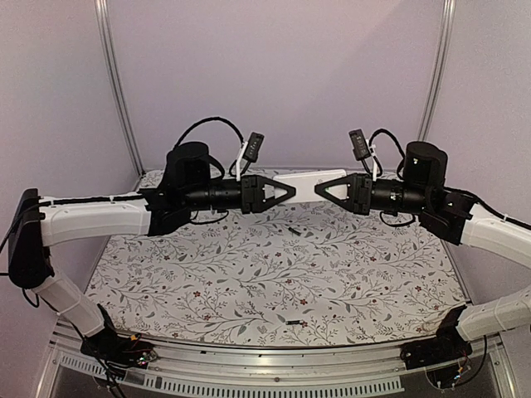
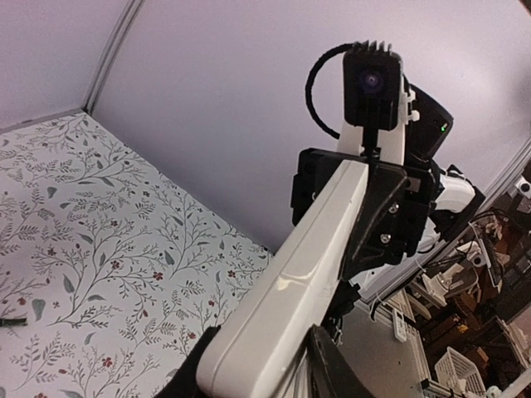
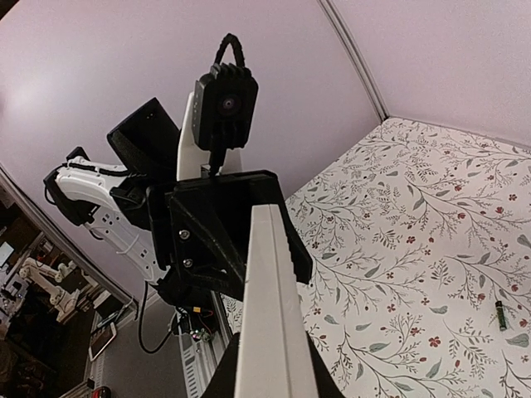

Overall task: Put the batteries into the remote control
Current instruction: Remove the battery cover from the remote control.

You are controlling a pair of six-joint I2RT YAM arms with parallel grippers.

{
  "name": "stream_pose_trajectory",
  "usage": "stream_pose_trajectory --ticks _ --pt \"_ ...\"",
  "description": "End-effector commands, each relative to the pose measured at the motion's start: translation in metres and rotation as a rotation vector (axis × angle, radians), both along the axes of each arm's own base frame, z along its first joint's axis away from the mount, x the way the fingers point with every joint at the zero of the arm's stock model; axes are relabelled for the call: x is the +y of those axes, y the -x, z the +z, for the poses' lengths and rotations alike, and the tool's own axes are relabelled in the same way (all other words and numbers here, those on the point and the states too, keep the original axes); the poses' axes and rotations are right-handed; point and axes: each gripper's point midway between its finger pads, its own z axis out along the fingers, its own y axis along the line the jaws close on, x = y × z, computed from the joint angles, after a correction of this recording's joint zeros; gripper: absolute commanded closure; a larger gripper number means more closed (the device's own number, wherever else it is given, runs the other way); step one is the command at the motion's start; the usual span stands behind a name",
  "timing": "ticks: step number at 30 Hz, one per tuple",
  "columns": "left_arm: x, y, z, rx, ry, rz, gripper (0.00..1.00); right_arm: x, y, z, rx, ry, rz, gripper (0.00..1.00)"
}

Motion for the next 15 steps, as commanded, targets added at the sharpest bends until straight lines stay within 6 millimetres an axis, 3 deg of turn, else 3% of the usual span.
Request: stream_pose_trajectory --ticks 1,12,15 --pt "0.016 -0.023 -0.012 0.039 0.022 0.060 0.71 -0.003 0.017 0.024 -0.053 -0.072 0.065 1.00" --pt "0.027 -0.026 -0.006 0.067 0.103 0.029 0.73 -0.006 0.029 0.040 -0.084 -0.118 0.109 1.00" --pt "0.025 -0.031 -0.007 0.056 0.061 0.080 0.58 -0.005 0.022 0.034 -0.055 -0.110 0.080 1.00"
